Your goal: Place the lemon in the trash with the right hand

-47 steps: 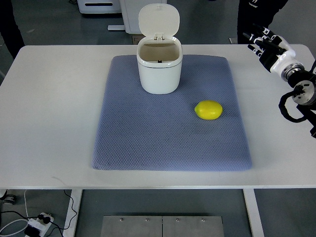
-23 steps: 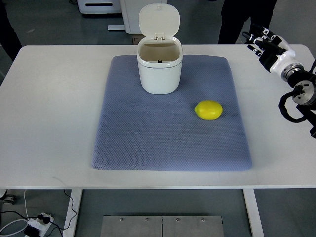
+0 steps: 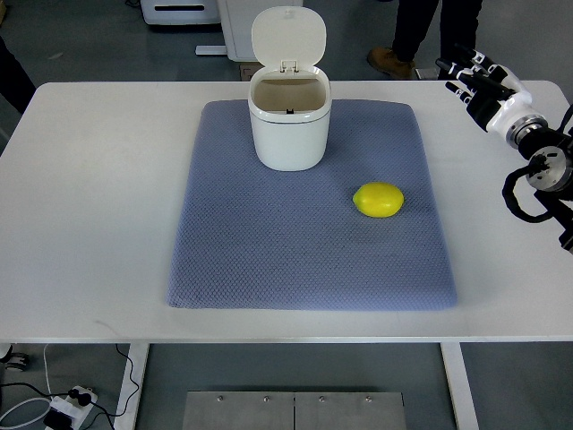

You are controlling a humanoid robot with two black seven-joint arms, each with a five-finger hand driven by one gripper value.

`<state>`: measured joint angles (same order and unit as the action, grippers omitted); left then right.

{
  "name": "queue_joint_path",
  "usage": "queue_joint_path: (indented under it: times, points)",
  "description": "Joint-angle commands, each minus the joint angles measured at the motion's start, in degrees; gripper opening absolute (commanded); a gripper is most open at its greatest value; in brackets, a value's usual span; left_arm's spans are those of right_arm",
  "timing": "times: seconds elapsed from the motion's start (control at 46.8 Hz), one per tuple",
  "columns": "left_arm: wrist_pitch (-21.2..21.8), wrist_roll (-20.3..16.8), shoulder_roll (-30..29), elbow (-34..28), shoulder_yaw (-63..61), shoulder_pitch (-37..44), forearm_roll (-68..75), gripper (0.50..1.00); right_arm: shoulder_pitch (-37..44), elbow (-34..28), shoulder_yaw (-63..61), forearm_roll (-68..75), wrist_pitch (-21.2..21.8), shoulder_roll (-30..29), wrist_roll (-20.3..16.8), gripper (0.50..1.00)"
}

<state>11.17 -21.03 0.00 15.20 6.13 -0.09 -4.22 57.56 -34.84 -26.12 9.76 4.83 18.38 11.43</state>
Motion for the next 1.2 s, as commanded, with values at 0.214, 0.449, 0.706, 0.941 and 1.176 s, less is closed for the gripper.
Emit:
queue_joint_path:
  times: [0.214, 0.449, 0.706, 0.941, 1.176]
  points:
    - [0.0, 0.02, 0.0, 0.01, 0.02, 0.0, 0.0, 1.0, 0.01, 0.3, 0.02, -0.09, 0.0, 0.16, 0.09, 1.0]
    - [0.0, -0.06, 0.0, 0.01, 0.02, 0.0, 0.0, 1.0, 0.27, 0.47, -0.15, 0.0, 0.0, 0.43, 0.09, 1.0]
    - [0.0, -0.06, 0.0, 0.01, 0.02, 0.0, 0.0, 1.0, 0.98, 1.09, -0.33, 0.0, -0.44, 0.43, 0.53, 1.0]
    - [0.0, 0.02, 0.0, 0.01, 0.02, 0.0, 0.0, 1.0, 1.94, 4.51, -0.51, 0.0, -2.72, -0.28, 0.7, 1.0]
    - [0.0, 0.02, 0.0, 0.01, 0.02, 0.0, 0.0, 1.0, 2.03, 6.27, -0.07, -0.09, -2.81, -0.72, 0.79, 1.0]
